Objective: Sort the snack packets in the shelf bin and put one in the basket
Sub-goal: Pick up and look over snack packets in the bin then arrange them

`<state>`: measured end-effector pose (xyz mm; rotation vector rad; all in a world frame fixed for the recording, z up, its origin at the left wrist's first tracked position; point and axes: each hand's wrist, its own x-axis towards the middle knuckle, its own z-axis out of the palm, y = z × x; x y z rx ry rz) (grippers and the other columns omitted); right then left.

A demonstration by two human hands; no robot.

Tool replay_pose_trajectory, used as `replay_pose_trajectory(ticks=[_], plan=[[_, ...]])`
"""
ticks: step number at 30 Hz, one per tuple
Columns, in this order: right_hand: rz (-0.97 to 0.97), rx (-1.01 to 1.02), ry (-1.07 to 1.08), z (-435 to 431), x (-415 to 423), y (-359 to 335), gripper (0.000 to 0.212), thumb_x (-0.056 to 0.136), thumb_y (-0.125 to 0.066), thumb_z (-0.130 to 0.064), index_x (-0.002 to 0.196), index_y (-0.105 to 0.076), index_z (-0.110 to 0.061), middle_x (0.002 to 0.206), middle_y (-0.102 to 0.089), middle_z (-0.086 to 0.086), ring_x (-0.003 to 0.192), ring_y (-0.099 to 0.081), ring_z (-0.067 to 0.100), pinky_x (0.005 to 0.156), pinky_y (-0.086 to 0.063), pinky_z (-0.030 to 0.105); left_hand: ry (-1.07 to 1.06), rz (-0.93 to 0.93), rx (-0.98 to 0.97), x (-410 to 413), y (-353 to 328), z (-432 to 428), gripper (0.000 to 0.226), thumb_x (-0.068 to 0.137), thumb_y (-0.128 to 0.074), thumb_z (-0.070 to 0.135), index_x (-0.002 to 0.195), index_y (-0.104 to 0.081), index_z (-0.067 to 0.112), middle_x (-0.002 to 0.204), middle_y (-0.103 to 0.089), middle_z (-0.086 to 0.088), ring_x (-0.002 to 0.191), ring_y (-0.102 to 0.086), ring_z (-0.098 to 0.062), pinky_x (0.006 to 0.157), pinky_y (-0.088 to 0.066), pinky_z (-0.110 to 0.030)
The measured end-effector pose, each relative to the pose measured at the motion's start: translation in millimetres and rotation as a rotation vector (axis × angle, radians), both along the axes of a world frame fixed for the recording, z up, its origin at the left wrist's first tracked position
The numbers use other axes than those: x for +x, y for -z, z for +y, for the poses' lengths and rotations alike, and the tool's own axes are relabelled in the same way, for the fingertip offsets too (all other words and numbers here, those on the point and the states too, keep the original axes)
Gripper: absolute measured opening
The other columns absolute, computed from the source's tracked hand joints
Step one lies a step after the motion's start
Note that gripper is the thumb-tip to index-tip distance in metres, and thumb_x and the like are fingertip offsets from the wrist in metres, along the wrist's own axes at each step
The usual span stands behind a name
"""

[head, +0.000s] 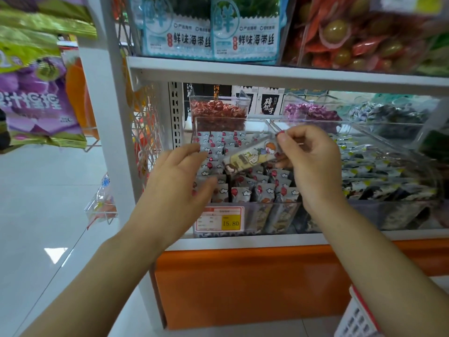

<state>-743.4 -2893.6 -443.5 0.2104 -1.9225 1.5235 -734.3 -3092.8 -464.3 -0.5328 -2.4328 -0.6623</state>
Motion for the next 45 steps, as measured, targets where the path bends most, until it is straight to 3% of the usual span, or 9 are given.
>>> replay_pose_trajectory(ticks=[7, 12, 18, 24, 29, 33, 38, 42, 45], plan=[[-0.245, -0.408, -0.231, 4.4, 24.1, 13.9, 0.011, 0.091, -0.056, -0.008, 0.083, -0.064, -0.008, 0.071, -0.065, 0.001, 0.056, -0.063, 0.009, 0.052, -0.052, 0.020, 0.199, -0.358, 0.472, 12.2, -3.2, 16.8, 0.028, 0.093, -0.049, 0.026, 0.116, -0.059, 0.015, 0.082, -0.064, 0.006, 0.061, -0.058, 0.009, 0.052, -0.044, -0.006], [-0.384, -0.610, -0.396, 13.6, 30.3, 15.7, 0.016, 0.085, -0.056, 0.005, 0.097, -0.065, -0.001, 0.069, -0.070, 0.003, 0.059, -0.066, 0.011, 0.055, -0.054, 0.018, 0.218, -0.501, 0.765, 10.3, -3.6, 17.8, 0.019, 0.090, -0.055, 0.021, 0.105, -0.065, 0.014, 0.088, -0.068, -0.004, 0.071, -0.068, -0.007, 0.058, -0.054, -0.018], [-0.442, -0.645, -0.415, 17.3, 31.1, 17.1, 0.024, 0.081, -0.056, 0.010, 0.101, -0.064, 0.000, 0.069, -0.072, 0.007, 0.061, -0.069, 0.013, 0.053, -0.054, 0.018, 0.340, -0.711, 1.143, 7.6, -4.1, 17.2, 0.026, 0.070, -0.063, 0.024, 0.091, -0.066, 0.009, 0.069, -0.062, -0.003, 0.056, -0.061, -0.007, 0.054, -0.051, -0.014], [-0.457, -0.800, -0.417, 16.6, 27.3, 18.0, 0.021, 0.082, -0.054, 0.013, 0.095, -0.064, 0.000, 0.067, -0.071, 0.008, 0.059, -0.069, 0.015, 0.053, -0.055, 0.020, 0.481, -0.793, 1.354, 4.4, -5.6, 17.4, 0.032, 0.067, -0.059, 0.006, 0.098, -0.066, 0.003, 0.082, -0.066, -0.009, 0.058, -0.061, -0.007, 0.056, -0.052, -0.014], [-0.453, -0.823, -0.385, 16.5, 25.6, 19.8, 0.015, 0.086, -0.054, 0.007, 0.092, -0.062, -0.003, 0.060, -0.069, 0.005, 0.055, -0.067, 0.014, 0.052, -0.055, 0.023, 0.471, -0.776, 1.287, 6.0, -5.7, 16.8, 0.033, 0.067, -0.060, 0.004, 0.099, -0.067, 0.008, 0.093, -0.060, -0.017, 0.062, -0.063, -0.011, 0.058, -0.053, -0.015], [-0.462, -0.623, -0.368, 15.4, 27.4, 19.0, 0.025, 0.069, -0.071, -0.026, 0.082, -0.063, -0.007, 0.072, -0.066, 0.006, 0.056, -0.065, 0.015, 0.050, -0.054, 0.026, 0.347, -0.608, 0.931, 8.3, -5.0, 15.1, 0.031, 0.083, -0.057, 0.000, 0.109, -0.065, 0.015, 0.087, -0.070, -0.008, 0.070, -0.068, -0.011, 0.064, -0.053, -0.015], [-0.374, -0.551, -0.318, 16.5, 26.6, 20.5, 0.010, 0.083, -0.062, 0.000, 0.075, -0.060, -0.005, 0.078, -0.062, 0.012, 0.057, -0.065, 0.015, 0.056, -0.055, 0.023, 0.326, -0.639, 0.872, 8.8, -4.1, 15.7, 0.030, 0.086, -0.057, 0.002, 0.110, -0.065, 0.017, 0.084, -0.072, -0.004, 0.078, -0.070, -0.016, 0.074, -0.057, -0.026], [-0.326, -0.460, -0.335, 16.7, 26.3, 20.4, 0.012, 0.085, -0.058, 0.005, 0.080, -0.059, -0.006, 0.098, -0.062, 0.022, 0.073, -0.070, 0.019, 0.065, -0.057, 0.024, 0.353, -0.682, 0.877, 11.7, -5.2, 17.1, 0.044, 0.065, -0.069, 0.037, 0.104, -0.066, 0.019, 0.101, -0.069, -0.008, 0.087, -0.070, -0.020, 0.079, -0.056, -0.032], [-0.307, -0.368, -0.351, 16.1, 26.9, 23.1, 0.011, 0.086, -0.057, 0.003, 0.089, -0.064, -0.005, 0.095, -0.068, 0.014, 0.080, -0.071, 0.019, 0.068, -0.057, 0.025, 0.306, -0.625, 0.805, 11.2, -4.7, 17.8, 0.030, 0.073, -0.065, 0.035, 0.102, -0.063, 0.025, 0.092, -0.072, -0.002, 0.084, -0.070, -0.017, 0.078, -0.056, -0.033]])
